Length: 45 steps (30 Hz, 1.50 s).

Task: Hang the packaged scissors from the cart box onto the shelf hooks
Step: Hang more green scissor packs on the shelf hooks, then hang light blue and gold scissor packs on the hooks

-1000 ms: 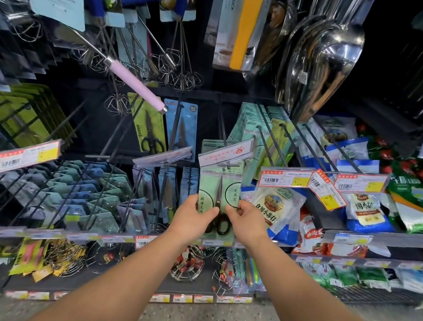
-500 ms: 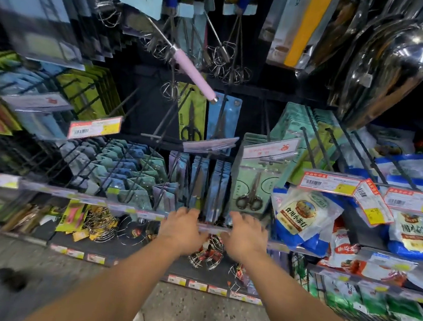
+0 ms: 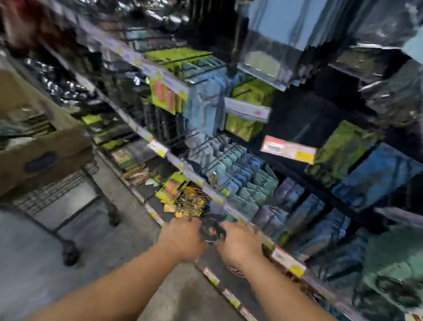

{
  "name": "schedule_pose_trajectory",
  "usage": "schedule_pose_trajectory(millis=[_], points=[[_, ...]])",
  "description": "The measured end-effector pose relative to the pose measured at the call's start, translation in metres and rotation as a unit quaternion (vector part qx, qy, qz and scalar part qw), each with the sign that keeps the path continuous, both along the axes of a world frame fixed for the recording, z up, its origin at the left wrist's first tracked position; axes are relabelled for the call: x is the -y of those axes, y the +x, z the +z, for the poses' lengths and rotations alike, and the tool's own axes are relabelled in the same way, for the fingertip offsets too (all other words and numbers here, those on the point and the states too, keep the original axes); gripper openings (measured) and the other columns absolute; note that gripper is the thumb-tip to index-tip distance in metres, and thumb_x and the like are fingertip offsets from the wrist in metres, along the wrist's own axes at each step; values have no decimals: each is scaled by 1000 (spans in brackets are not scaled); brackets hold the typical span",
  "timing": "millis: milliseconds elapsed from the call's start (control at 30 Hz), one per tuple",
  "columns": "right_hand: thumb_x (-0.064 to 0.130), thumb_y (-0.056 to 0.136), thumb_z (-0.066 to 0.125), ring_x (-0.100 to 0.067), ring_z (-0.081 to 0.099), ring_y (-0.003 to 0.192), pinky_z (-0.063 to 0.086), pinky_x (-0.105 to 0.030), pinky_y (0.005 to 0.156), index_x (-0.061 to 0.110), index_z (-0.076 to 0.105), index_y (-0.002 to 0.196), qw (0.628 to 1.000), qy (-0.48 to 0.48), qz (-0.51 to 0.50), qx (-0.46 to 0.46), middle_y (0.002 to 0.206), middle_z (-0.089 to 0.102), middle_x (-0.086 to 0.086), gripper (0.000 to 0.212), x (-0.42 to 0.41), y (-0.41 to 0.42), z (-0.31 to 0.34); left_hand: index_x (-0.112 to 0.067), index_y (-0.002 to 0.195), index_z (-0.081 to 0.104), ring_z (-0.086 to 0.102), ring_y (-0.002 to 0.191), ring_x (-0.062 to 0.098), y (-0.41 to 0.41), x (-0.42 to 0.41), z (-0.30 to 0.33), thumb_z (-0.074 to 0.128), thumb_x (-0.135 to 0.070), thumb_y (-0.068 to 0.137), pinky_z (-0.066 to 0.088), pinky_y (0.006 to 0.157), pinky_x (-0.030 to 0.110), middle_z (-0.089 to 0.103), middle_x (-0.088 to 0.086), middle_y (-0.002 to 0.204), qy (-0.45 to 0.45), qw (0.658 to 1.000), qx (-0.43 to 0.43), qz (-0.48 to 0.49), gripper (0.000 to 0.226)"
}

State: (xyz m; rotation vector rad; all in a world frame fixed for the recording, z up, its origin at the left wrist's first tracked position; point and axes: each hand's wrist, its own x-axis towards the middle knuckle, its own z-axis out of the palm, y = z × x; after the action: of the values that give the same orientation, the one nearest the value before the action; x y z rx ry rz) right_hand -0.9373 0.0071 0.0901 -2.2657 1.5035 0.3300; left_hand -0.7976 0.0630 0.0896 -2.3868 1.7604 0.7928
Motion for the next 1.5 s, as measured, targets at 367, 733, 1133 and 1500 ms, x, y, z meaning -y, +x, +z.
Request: schedule_pose_trajectory(millis=[367,733,1133,1500], points=[[46,89,56,-26,51,124,38,-35,100,31,54,130,977,-2,213,9,129,59,-4,44,-43,301,7,-24,132,51,50,125,31,267,-89,7,49,-57,91,44,100,42,52,8,135,13,978,5,207,53],[50,90,55,-26,45,130,33,-37,106,33,49,134,943,-2,331,43,136,54,-2,48,-61,452,15,-28,138,47,48,128,28,385,-136,18,52,-60,87,43,103,40,51,5,137,-18,927,9,374,61],[50,92,52,-27,44,129,33,-38,109,35,46,139,924,8,379,52,136,52,-2,49,47,564,19,-25,139,45,48,127,27,485,-48,17,53,-58,88,44,103,39,51,4,136,-41,905,26,423,61],[51,91,54,-27,46,129,33,-39,106,36,46,140,909,18,416,38,137,53,-2,52,132,661,10,-25,141,45,48,127,25,569,21,9,56,-57,88,43,105,39,52,4,138,-43,872,15,488,62]])
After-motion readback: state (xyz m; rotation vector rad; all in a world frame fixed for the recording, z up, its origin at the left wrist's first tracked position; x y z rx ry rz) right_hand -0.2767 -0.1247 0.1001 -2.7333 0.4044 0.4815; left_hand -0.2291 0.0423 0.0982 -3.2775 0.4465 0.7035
